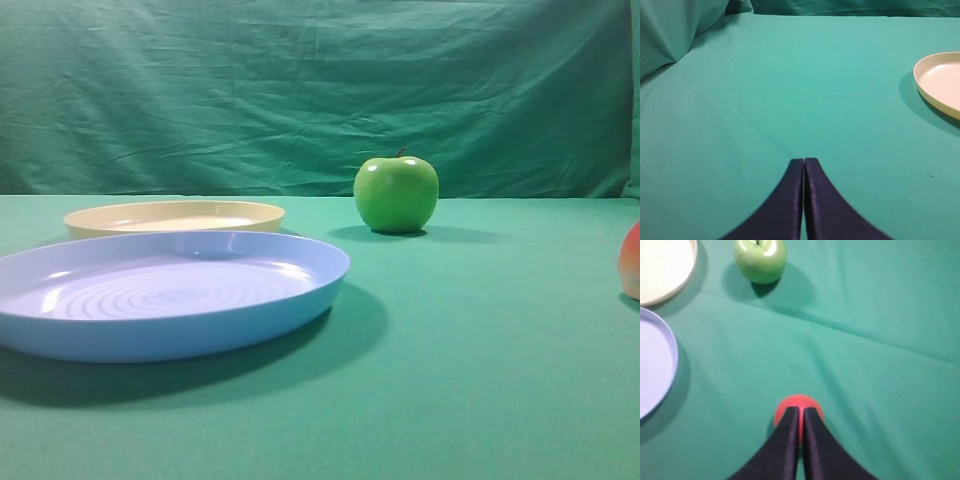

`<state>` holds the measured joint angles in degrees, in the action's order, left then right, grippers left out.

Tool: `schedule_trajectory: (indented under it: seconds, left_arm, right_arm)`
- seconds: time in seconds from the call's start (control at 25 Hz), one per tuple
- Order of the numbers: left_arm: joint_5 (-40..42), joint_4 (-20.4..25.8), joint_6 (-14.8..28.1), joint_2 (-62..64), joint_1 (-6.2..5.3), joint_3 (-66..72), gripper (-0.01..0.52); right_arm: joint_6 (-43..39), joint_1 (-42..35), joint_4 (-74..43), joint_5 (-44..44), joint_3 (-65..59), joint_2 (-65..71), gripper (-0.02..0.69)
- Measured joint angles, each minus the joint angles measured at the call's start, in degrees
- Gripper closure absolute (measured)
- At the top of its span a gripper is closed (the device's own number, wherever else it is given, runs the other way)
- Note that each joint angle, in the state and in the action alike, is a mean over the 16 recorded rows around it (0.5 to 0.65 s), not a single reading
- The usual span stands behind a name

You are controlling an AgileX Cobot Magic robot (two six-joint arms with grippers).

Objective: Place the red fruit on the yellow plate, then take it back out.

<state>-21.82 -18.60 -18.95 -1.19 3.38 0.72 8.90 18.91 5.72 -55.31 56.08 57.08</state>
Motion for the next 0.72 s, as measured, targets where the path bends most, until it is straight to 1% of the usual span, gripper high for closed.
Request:
schedule_trajectory:
  seconds: [0.12,0.4,0.72]
  left_arm:
    - [0.0,0.0,0.0,0.0,0.00,0.0,0.514]
    - [0.0,0.0,0.0,0.0,0.00,0.0,0.514]
    - [0.0,0.0,0.0,0.0,0.00,0.0,0.514]
  right_arm:
    - [-0.1,0.0,1.8,-1.3,-0.4,-6.5,0.665]
    - [-0.1,0.0,5.9,-5.2,-1.5,-19.7,0.665]
    - [-1.2,-0.1,4.9,-8.2,-2.5,-28.6,0.665]
